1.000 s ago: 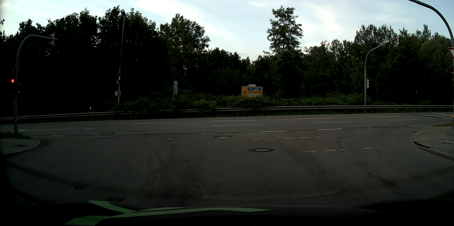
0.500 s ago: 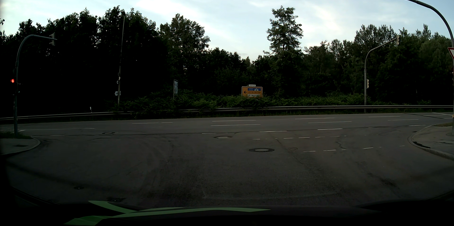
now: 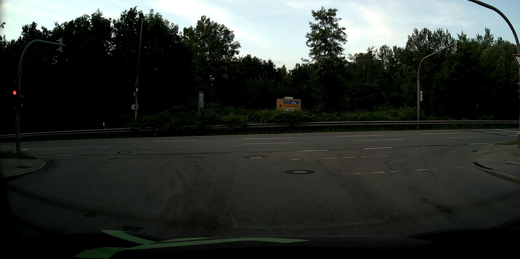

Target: Follow the waypoints while adhering to traffic rules and regulations

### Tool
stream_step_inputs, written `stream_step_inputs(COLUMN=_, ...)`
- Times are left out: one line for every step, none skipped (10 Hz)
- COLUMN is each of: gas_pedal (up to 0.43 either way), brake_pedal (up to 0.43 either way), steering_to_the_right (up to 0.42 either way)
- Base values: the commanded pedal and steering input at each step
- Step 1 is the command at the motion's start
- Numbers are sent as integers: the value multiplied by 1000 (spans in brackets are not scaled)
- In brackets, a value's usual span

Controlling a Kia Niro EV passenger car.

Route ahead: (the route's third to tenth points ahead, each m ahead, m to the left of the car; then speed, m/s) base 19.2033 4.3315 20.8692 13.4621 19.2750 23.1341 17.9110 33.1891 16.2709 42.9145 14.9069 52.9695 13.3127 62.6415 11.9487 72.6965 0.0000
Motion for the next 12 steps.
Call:
stream_step_inputs(gas_pedal=0, brake_pedal=323, steering_to_the_right=-11)
stream_step_inputs(gas_pedal=0, brake_pedal=323, steering_to_the_right=-12)
stream_step_inputs(gas_pedal=0, brake_pedal=317, steering_to_the_right=-11)
stream_step_inputs(gas_pedal=0, brake_pedal=323, steering_to_the_right=-12)
stream_step_inputs(gas_pedal=0, brake_pedal=323, steering_to_the_right=-12)
stream_step_inputs(gas_pedal=0, brake_pedal=323, steering_to_the_right=-12)
stream_step_inputs(gas_pedal=0, brake_pedal=323, steering_to_the_right=-11)
stream_step_inputs(gas_pedal=0, brake_pedal=323, steering_to_the_right=-12)
stream_step_inputs(gas_pedal=0, brake_pedal=323, steering_to_the_right=-12)
stream_step_inputs(gas_pedal=0, brake_pedal=323, steering_to_the_right=-12)
stream_step_inputs(gas_pedal=0, brake_pedal=323, steering_to_the_right=-12)
stream_step_inputs(gas_pedal=0, brake_pedal=317, steering_to_the_right=-12)
